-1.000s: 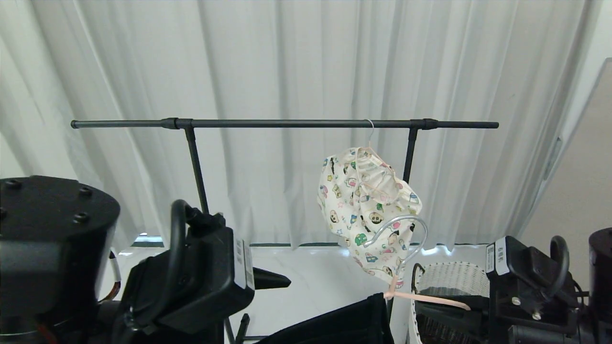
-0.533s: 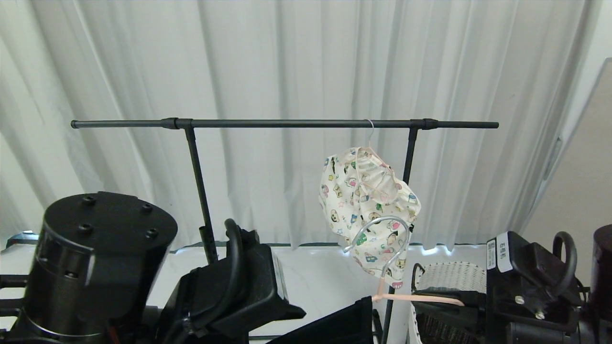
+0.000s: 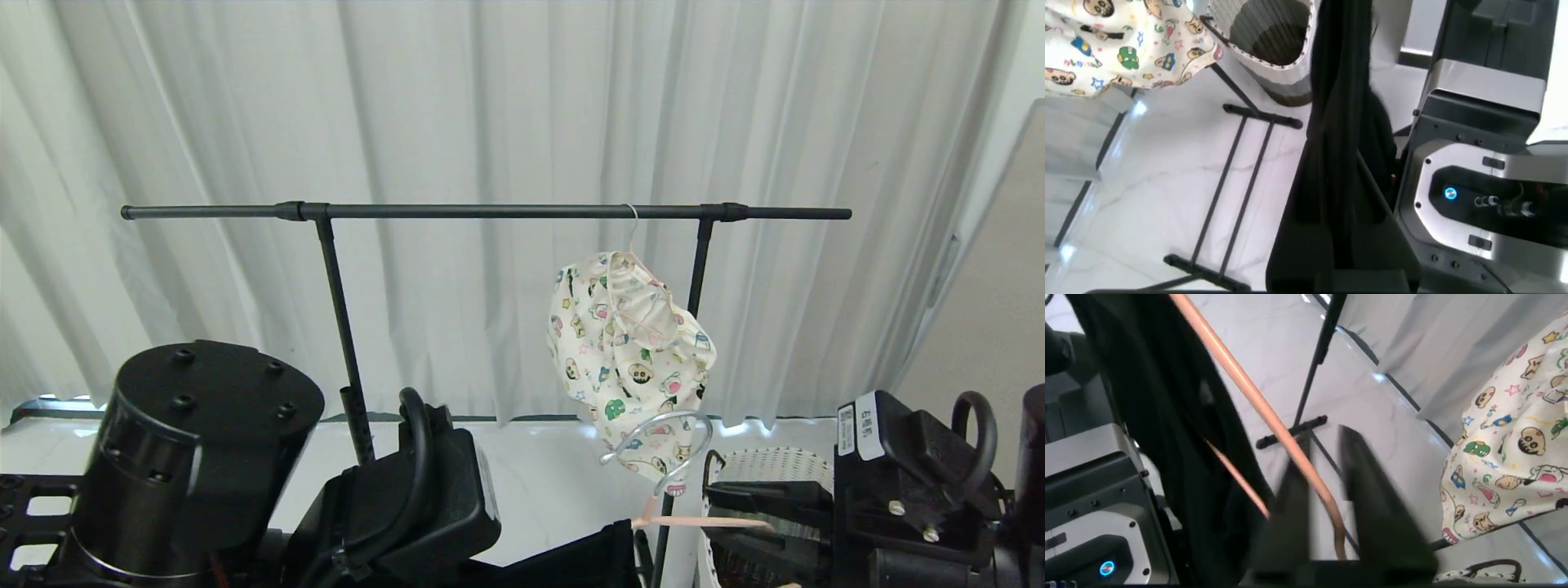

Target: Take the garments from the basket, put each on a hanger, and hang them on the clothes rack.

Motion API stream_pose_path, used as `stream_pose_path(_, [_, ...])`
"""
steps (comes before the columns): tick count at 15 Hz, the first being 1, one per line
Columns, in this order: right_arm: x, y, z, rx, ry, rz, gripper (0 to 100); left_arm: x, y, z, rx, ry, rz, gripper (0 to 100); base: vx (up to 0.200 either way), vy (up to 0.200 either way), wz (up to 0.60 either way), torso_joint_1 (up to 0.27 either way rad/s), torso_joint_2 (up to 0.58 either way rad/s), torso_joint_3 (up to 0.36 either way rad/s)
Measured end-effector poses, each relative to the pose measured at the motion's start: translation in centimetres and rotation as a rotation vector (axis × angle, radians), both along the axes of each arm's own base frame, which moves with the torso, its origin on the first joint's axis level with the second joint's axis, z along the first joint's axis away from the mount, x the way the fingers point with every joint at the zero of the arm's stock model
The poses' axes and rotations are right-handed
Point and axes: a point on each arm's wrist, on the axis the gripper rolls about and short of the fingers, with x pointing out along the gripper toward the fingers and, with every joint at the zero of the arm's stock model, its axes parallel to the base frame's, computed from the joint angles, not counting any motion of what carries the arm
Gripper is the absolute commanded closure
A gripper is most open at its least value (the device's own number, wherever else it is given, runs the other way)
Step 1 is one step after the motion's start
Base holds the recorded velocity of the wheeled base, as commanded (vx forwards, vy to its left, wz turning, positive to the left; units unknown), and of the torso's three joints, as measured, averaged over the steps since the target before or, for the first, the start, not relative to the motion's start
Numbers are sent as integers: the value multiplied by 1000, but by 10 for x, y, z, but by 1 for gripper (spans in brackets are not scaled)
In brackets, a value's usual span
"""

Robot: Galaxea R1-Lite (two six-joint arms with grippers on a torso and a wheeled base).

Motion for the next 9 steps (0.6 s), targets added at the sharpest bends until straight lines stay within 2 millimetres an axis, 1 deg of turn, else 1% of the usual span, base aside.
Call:
stream_pose_path(3, [0,-2,-1,-9,-4,-25,0,4,5,-5,16,7,35,100,0,0,0,0,0,0])
stream_pose_path(6, [5,-7,-3,-19,-1,-69,0,16,16,-10,30,-39,166,100,0,0,0,0,0,0])
stream_pose_path(8, [6,-9,-4,-23,4,-78,0,27,23,-9,18,-101,270,100,0,0,0,0,0,0])
stream_pose_path(9, [7,-8,-5,-27,9,-78,0,31,24,-6,-7,-127,295,100,0,0,0,0,0,0])
